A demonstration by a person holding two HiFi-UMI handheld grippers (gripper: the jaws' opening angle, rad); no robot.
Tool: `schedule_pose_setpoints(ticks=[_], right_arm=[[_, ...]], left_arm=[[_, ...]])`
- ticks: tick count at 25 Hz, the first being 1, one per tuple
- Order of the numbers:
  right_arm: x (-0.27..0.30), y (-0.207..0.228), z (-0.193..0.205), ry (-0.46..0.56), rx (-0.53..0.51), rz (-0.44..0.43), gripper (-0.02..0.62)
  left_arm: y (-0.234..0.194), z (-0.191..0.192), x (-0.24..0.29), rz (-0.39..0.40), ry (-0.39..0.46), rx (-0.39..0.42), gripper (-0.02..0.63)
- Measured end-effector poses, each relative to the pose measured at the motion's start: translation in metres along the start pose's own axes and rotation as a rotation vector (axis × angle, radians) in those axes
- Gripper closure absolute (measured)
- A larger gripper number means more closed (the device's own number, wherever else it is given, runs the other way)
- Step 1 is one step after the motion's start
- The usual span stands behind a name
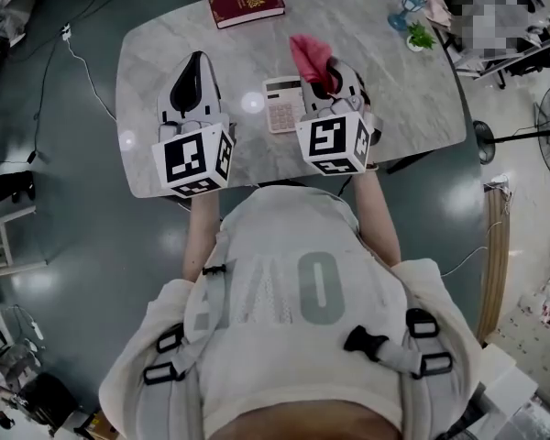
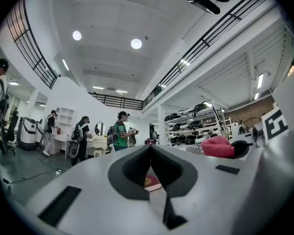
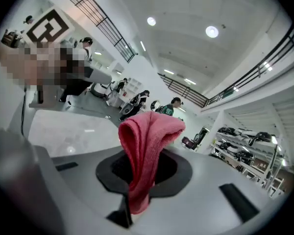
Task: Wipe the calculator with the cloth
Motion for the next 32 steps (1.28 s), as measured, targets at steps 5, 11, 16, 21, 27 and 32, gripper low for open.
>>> schedule_pose_setpoints(ticks=[5,11,16,21,27,32], right_arm=[[-0.018,-0.003,-0.004,0.093,0.094,0.054,0.539],[-0.030,0.001,0.006,0.145,0.231,0.079,0.540],[-0.034,0.003,0.011,0.139,0.267,0.088,0.540],[-0.036,0.005,0.014,0.130,0.266,0.106,0.540],[-0.038,0.011,0.019,0.120,0.272,0.121,0.540],[-0.034,0.017,0.024,0.110,0.274,0.126,0.540]], left_arm=[[-0.002,0.000,-0.003,-0.015,0.016,0.063,0.586],[0.002,0.001,-0.004,-0.006,0.023,0.081,0.586],[0.004,0.003,-0.003,0.010,0.016,0.084,0.586],[0.007,0.005,0.002,0.030,0.013,0.081,0.586],[0.014,0.003,0.009,0.052,0.016,0.086,0.586],[0.015,0.004,0.015,0.050,0.015,0.083,0.586]])
Point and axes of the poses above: the fingertips, and each gripper's own axes: x forward along the fingers, y to its right, z out of its underside, the point moved 10 cm from there along -x, backward along the fingers, and after that the axes turned 7 degrees about -z, right-handed, at the moved point
